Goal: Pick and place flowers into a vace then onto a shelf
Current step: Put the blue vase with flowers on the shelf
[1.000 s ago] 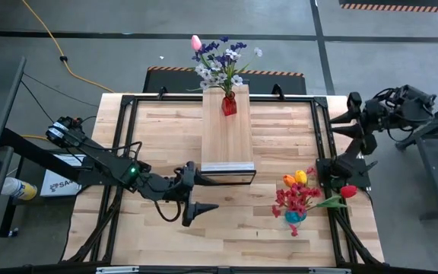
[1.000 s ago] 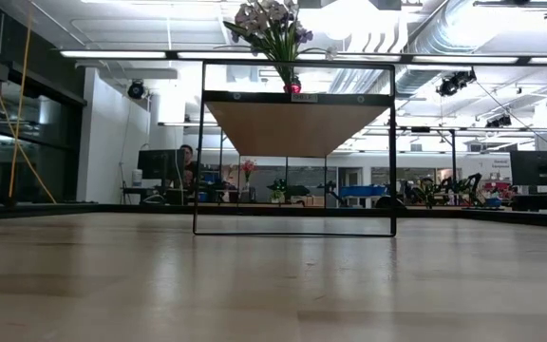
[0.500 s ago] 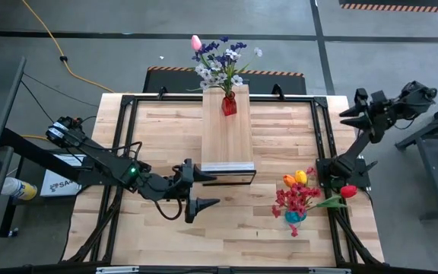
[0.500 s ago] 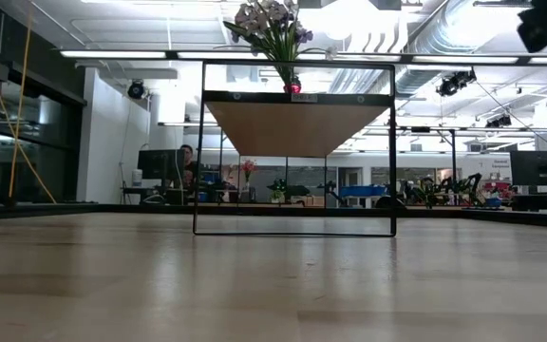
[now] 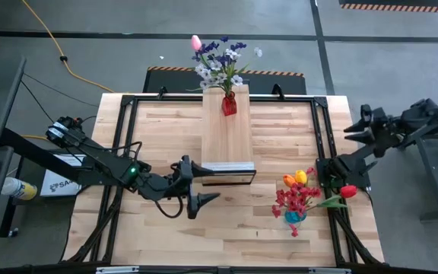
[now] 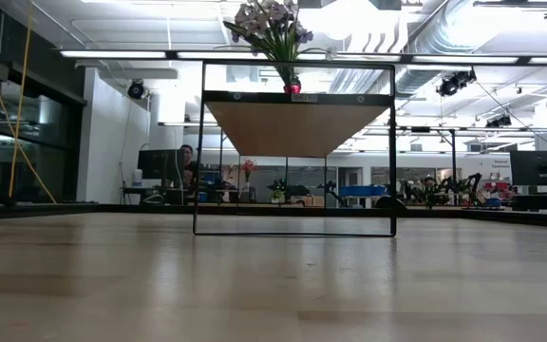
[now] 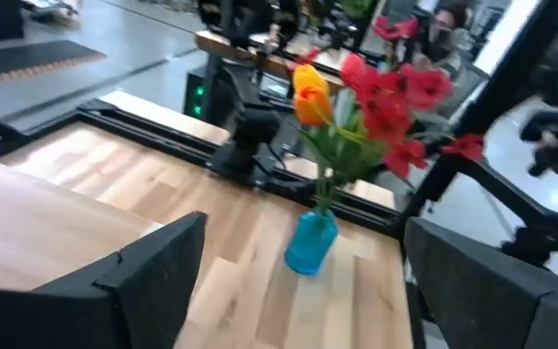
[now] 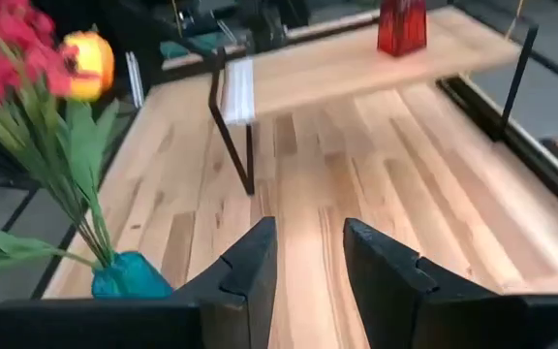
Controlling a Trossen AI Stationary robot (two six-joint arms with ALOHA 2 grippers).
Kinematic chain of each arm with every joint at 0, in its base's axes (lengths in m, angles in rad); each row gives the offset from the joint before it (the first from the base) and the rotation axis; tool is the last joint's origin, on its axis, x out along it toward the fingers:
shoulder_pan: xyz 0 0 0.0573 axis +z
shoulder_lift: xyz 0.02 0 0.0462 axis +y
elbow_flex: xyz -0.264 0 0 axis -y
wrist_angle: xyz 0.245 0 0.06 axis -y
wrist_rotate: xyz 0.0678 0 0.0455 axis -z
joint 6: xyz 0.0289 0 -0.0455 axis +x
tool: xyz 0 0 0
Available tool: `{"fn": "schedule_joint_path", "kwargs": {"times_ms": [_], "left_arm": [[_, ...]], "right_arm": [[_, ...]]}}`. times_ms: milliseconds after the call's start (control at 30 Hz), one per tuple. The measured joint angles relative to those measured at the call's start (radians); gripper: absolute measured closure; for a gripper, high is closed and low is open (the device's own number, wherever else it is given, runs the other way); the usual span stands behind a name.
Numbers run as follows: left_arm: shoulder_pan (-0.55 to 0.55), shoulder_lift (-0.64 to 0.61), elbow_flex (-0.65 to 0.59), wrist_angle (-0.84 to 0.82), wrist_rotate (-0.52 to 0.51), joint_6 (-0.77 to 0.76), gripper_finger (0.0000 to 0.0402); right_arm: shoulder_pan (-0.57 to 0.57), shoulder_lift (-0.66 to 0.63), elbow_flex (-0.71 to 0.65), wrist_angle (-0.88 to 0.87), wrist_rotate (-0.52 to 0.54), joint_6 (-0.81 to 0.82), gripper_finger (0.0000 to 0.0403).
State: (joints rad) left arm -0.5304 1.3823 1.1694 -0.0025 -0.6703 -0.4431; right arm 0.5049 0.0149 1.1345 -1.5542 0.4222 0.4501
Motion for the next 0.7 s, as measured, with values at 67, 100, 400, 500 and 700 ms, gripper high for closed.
{"fn": "schedule_joint_path", "kwargs": {"times_ms": [67, 100, 400, 500, 700], "left_arm": [[0.000, 0.000, 0.000, 0.001, -0.021, -0.001, 0.0014], [0.000, 0.000, 0.000, 0.001, -0.022, -0.007, 0.0014], [0.000, 0.000, 0.000, 0.005, -0.021, -0.034, 0.0014], [0.000, 0.000, 0.000, 0.005, -0.015, -0.034, 0.0015], [0.000, 0.000, 0.000, 0.003, -0.013, -0.035, 0.0014]], "right_arm": [[-0.019, -0.001, -0.039, 0.000, -0.023, 0.013, 0.0289], [-0.026, -0.001, -0.061, 0.002, -0.040, 0.022, 0.0289], [-0.080, -0.002, -0.255, 0.002, -0.260, 0.160, 0.0289], [-0.110, -0.002, -0.300, 0.005, -0.319, 0.196, 0.0289], [-0.172, -0.002, -0.337, 0.029, -0.403, 0.251, 0.0289]]}}
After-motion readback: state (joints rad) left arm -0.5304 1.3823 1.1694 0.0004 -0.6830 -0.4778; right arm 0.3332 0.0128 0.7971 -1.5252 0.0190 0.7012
